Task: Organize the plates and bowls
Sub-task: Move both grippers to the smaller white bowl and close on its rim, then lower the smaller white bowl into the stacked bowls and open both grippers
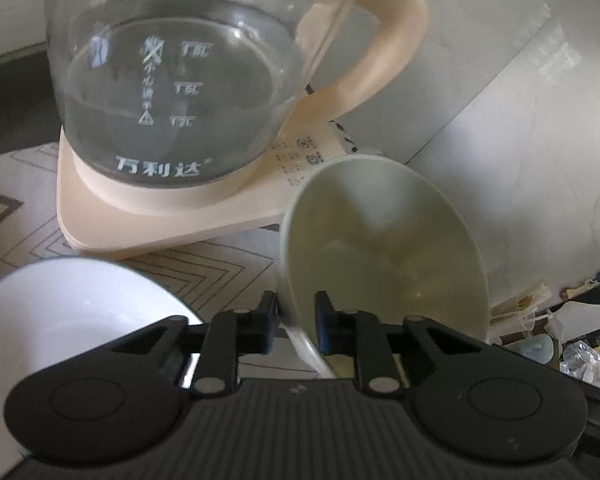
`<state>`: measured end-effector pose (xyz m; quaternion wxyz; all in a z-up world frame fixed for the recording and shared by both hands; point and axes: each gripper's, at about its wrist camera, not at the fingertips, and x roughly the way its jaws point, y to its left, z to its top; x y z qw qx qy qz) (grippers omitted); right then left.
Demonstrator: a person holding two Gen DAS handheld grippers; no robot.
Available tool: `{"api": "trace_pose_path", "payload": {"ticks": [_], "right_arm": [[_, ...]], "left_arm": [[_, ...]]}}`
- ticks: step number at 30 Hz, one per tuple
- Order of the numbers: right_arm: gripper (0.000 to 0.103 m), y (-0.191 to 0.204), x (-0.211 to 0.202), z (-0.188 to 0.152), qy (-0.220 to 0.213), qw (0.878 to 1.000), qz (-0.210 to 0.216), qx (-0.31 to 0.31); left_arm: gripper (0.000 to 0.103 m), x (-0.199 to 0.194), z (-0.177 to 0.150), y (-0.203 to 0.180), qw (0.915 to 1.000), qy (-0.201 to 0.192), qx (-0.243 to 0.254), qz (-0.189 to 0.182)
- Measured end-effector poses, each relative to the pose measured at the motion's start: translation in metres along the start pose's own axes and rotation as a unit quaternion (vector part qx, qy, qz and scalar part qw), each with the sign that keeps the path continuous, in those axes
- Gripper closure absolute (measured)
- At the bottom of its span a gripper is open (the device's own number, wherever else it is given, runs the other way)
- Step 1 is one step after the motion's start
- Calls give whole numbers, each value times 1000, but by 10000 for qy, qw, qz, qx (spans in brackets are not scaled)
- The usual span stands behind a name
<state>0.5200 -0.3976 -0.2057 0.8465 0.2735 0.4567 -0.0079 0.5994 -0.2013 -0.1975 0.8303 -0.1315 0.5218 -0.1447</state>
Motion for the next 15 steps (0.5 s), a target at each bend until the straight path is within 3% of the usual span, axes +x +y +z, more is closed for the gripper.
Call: {"api": "trace_pose_path", "payload": {"ticks": [15], "right_arm": [[76,20,-39,3,-450,9987,90,-228]], "left_arm": [[86,-48,-5,-6,9997,-199,3,-119]]}}
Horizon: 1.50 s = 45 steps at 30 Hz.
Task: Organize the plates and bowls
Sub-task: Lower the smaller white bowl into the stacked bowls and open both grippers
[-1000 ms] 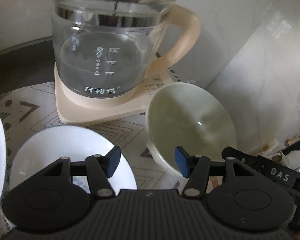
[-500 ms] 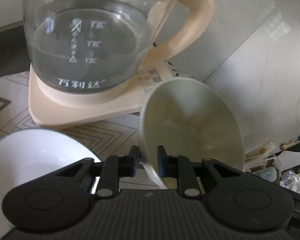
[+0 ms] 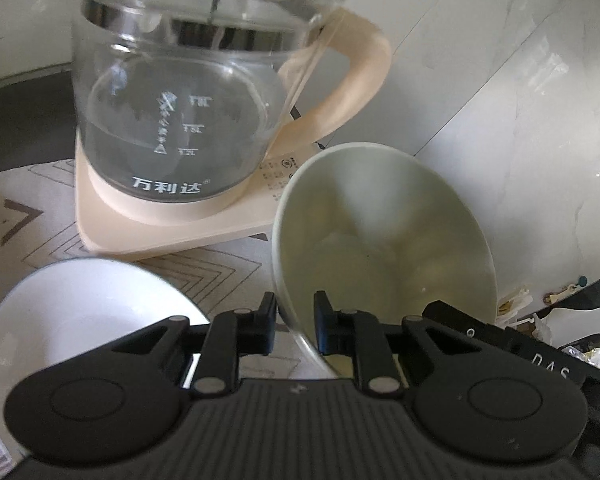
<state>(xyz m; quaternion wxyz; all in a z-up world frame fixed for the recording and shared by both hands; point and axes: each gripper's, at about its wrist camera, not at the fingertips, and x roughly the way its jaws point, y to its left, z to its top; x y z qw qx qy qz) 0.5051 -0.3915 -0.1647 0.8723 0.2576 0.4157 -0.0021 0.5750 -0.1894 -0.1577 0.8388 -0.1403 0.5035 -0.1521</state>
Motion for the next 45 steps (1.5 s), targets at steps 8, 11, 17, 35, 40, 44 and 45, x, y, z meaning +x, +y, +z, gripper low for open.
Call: {"api": "trace_pose_path", "payload": {"ticks": [8,11,17,35,40,44,45], "right_arm": [[76,16,-42,1,-148,9999,39,-46],[76,24,-52,1,-144,9998,73,-110],[76,40,-70,-1,-155,9995,96,-238],[77,71,-114,-52,161,9948,47,-1003],[77,69,-113,-71,302,9924,44,-1191],[76,65,-113,-83,468,9901,29,-1320],[76,63,-113,-85,510,9898,37,-1331]], "left_arm": [[85,-46,-1,-9,9999,-122,66,22],[85,-60,0,-10,9999,-112,6,59],[85,-80,-6,-12,9998,-141,19,147],[83,-151,-64,-2,9990,-251,159,320],[83,-148,-85,5,9991,-180,130,355],[82,-144,-99,11,9995,-52,39,300],[82,-143,-102,13,9996,-15,12,286]]}}
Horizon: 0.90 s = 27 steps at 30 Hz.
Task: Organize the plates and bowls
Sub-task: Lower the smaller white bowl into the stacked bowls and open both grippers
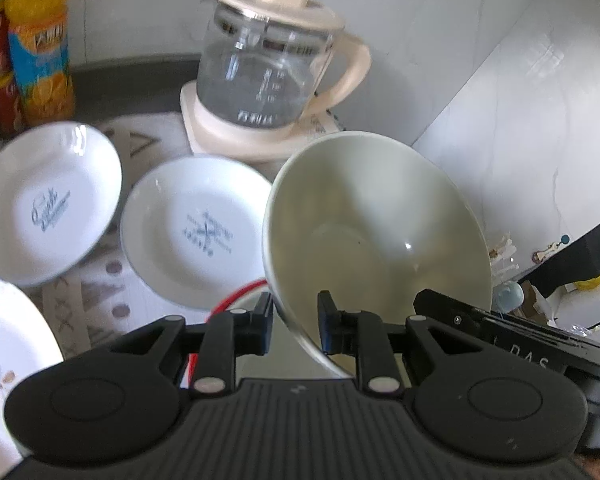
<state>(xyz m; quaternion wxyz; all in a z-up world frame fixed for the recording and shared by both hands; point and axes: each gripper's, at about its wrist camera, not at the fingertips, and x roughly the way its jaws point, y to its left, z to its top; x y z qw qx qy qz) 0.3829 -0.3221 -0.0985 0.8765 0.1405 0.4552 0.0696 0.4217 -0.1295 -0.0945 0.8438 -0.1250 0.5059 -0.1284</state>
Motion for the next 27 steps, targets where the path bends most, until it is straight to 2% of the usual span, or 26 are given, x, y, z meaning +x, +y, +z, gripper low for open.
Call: {"api": "trace_pose_path", "payload": {"ticks": [3,10,15,27], "right_arm": [[76,-1,2,-5,105,9999,25,-31],[74,2,4,-15,214,9993,-16,-299],[74,8,-1,-23,301,9983,48,-488],[73,14,8,-42,702,9958,167,-572]], "left_arm": [[82,6,-8,4,9999,144,-59,-20],[83,2,-24,9,9997,163,-127,-93],[83,-6,-34,11,9997,232,-66,5],[81,-2,-53,26,9977,600,-292,100]]}}
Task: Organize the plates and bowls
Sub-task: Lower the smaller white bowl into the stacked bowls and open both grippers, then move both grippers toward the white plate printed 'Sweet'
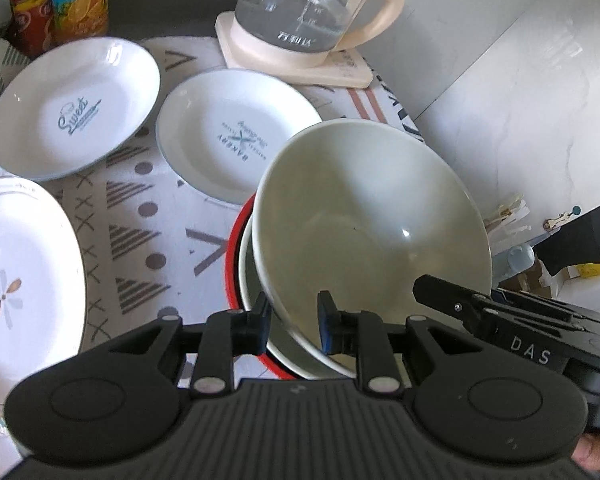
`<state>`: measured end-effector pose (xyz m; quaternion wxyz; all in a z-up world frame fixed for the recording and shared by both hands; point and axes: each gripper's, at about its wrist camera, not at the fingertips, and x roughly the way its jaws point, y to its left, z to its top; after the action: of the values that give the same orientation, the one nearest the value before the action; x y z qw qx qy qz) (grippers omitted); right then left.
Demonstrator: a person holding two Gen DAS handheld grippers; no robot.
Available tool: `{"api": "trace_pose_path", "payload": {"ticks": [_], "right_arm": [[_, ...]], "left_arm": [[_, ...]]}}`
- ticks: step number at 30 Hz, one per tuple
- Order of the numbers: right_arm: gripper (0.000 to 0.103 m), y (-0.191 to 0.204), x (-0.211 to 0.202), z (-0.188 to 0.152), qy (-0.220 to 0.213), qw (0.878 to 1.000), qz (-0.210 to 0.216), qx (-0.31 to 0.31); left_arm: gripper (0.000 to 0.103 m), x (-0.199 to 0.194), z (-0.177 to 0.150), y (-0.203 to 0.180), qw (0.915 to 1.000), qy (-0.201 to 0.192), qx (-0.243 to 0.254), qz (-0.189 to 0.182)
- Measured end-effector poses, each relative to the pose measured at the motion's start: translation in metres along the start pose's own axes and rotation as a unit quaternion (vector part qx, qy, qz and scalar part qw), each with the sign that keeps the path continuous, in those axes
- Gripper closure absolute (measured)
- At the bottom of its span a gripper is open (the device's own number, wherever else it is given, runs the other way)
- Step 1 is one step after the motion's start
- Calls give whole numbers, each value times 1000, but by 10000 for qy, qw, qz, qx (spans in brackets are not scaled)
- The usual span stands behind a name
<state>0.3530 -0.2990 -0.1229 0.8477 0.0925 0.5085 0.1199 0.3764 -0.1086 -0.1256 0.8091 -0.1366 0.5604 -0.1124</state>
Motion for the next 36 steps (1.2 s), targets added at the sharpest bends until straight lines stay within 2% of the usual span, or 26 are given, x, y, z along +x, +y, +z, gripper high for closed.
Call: {"api": "trace_pose_path", "payload": {"ticks": [6,9,13,20,24,30,36], "right_arm": [[72,-4,0,-1,58,9999,25,142],[61,-7,-5,-1,-2,9998,25,176],[60,-8,-13,0,-119,9998,57,148],[57,-9,-19,-4,-136,9997,147,149],[56,-7,-21,-10,-91,9996,237,85],[51,-2,-26,-15,-66,9991,412,-38],[43,16,-28,-15,-99,9969,716,-321]], "left_arm": [[76,-4,1,-2,10000,-17,40,10],[70,-9,2,-3,9999,-72,40,76],[68,-18,2,-2,9997,-223,60,101],[65,-24,-6,8,9989,-277,-178,329],[58,-23,-13,18,9980,-305,-378,401],[57,-38,-23,16,9959,-462,-425,658],[57,-58,-40,31,9914,-571,-729,922]]}}
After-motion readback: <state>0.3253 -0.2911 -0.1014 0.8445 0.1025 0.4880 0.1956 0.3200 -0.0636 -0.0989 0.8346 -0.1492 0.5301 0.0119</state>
